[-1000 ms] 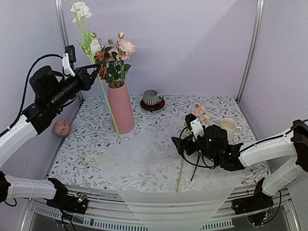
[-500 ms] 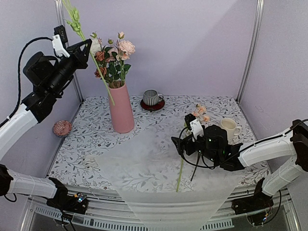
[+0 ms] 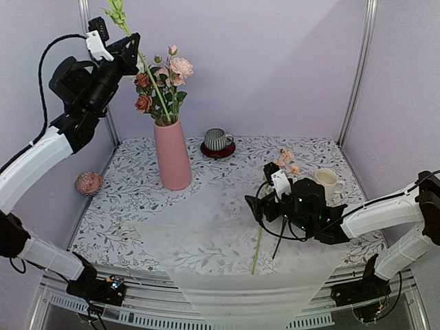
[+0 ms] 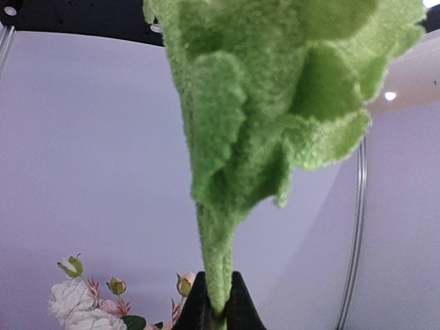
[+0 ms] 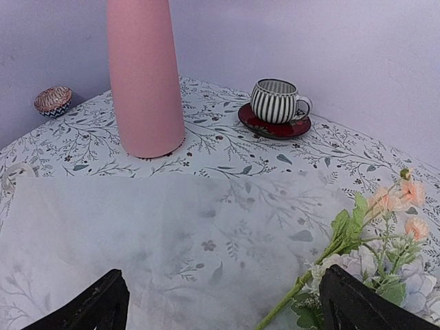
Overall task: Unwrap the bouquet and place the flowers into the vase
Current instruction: Place the fake flower in the vase.
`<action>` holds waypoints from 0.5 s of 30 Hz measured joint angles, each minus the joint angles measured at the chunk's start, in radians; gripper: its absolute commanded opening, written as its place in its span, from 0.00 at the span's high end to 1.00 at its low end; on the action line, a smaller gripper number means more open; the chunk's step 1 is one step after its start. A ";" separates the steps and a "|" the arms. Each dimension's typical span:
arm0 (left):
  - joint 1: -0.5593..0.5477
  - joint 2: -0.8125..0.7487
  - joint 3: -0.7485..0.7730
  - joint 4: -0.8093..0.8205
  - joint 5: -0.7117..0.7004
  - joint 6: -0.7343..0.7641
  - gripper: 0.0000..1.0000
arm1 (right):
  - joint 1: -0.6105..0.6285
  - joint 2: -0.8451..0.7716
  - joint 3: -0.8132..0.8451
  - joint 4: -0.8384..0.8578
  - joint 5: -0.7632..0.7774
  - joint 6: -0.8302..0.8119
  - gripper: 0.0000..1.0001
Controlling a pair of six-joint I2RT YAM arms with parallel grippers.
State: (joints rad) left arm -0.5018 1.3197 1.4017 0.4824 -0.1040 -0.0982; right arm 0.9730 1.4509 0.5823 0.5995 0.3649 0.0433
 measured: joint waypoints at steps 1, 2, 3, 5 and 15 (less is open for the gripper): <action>0.000 0.014 0.007 -0.001 -0.005 0.015 1.00 | 0.000 -0.001 0.000 0.000 0.000 0.000 0.01; 0.000 0.027 0.013 -0.003 -0.010 0.029 1.00 | 0.000 -0.002 0.000 0.000 0.000 -0.002 0.01; 0.000 0.039 0.020 -0.007 -0.014 0.041 1.00 | 0.000 -0.003 0.000 0.000 0.000 -0.003 0.01; 0.000 0.056 0.031 -0.013 -0.016 0.057 1.00 | 0.000 -0.005 0.000 0.000 0.001 -0.004 0.01; -0.043 0.136 0.068 -0.164 -0.082 0.170 0.95 | 0.000 -0.006 0.000 0.000 0.001 -0.007 0.01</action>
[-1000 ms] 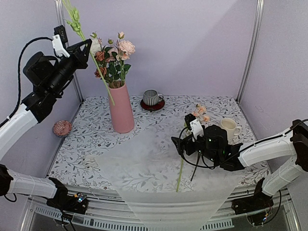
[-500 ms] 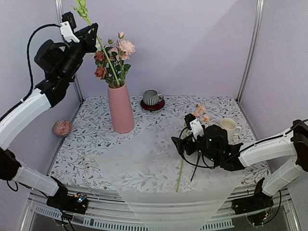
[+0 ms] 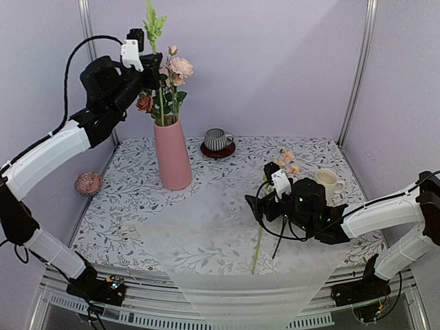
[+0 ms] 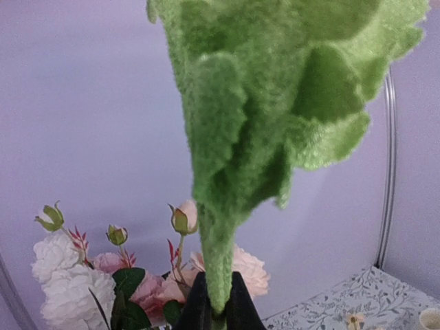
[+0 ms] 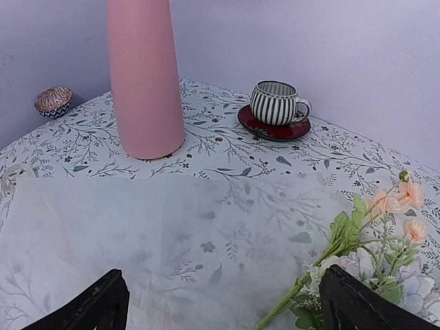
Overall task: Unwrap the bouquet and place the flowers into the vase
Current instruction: Place the fake flower in the vase.
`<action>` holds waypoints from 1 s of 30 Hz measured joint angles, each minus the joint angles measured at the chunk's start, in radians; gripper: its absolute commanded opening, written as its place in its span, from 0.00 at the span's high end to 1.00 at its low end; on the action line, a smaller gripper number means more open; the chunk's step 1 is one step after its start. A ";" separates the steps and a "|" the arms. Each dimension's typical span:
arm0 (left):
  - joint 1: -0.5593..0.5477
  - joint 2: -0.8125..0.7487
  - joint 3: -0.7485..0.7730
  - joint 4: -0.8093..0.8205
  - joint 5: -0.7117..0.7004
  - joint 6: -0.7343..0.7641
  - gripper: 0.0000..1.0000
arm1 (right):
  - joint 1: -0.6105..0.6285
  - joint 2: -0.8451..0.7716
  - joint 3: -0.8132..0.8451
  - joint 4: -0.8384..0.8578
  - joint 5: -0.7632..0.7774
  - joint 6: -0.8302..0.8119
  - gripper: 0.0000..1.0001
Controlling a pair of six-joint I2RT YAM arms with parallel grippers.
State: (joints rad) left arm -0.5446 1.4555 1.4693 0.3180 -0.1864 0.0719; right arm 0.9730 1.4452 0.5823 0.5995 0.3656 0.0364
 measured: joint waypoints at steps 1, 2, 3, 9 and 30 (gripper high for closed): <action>-0.015 0.011 0.002 -0.020 -0.019 0.017 0.95 | 0.000 0.000 0.000 0.000 0.000 0.000 0.01; -0.025 0.022 0.007 -0.044 -0.034 0.027 0.95 | 0.000 0.000 0.000 0.000 0.000 0.000 0.01; -0.035 0.040 0.024 -0.080 -0.055 0.038 0.95 | 0.000 0.000 0.000 0.000 0.000 0.000 0.01; -0.048 0.150 0.148 -0.282 -0.156 0.010 0.73 | 0.000 0.000 0.000 0.000 0.000 0.000 0.01; -0.051 -0.018 0.102 -0.599 -0.116 -0.236 0.29 | 0.000 0.003 0.002 -0.008 -0.001 0.000 0.01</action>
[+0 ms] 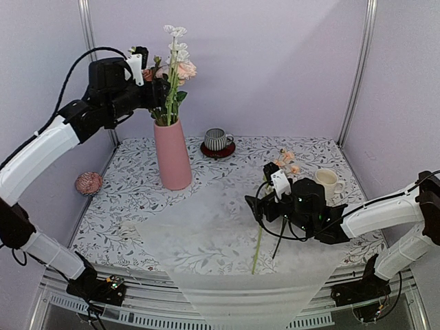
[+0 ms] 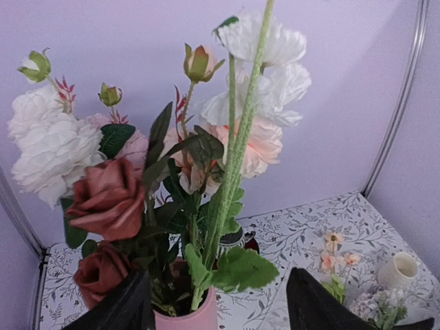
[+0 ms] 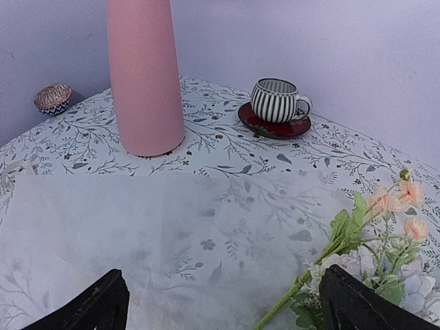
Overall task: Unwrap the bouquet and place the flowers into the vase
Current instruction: Place the fake flower in the vase, then pick up the fake flower from the flattened wrapping paper.
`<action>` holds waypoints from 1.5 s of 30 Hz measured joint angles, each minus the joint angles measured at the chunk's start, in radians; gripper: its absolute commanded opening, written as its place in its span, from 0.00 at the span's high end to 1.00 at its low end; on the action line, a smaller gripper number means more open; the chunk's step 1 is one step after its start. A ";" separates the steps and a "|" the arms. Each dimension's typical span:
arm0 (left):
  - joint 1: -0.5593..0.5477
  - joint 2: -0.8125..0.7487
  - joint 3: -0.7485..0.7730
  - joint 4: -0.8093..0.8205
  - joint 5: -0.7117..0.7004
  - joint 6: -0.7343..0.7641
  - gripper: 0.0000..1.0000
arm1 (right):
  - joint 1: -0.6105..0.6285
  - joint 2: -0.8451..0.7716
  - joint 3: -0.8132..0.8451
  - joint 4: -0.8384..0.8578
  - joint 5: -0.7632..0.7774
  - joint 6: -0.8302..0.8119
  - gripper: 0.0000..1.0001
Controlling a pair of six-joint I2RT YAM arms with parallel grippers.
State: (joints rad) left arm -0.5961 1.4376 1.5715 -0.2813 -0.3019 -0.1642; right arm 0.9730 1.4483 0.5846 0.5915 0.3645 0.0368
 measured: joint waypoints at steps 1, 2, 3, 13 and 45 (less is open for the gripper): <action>0.000 -0.030 -0.018 0.000 0.005 -0.010 0.28 | 0.000 0.000 0.000 -0.001 0.000 0.000 0.01; 0.000 -0.073 -0.046 0.000 0.011 -0.025 0.27 | 0.000 0.001 0.000 -0.002 0.000 0.000 0.01; -0.001 -0.106 -0.066 0.002 0.016 -0.032 0.27 | 0.000 0.001 0.000 -0.003 0.000 0.001 0.01; -0.002 -0.468 -0.473 0.116 0.135 -0.170 0.21 | 0.000 0.001 0.101 -0.186 0.005 0.115 0.05; -0.005 -0.399 -1.005 0.505 0.635 -0.345 0.18 | -0.020 0.372 0.703 -1.238 -0.048 0.935 0.51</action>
State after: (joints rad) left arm -0.6010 1.0386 0.5667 0.2237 0.3328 -0.5091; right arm 0.9531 1.8198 1.2881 -0.6464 0.3164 0.9722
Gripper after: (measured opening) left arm 0.818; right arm 0.497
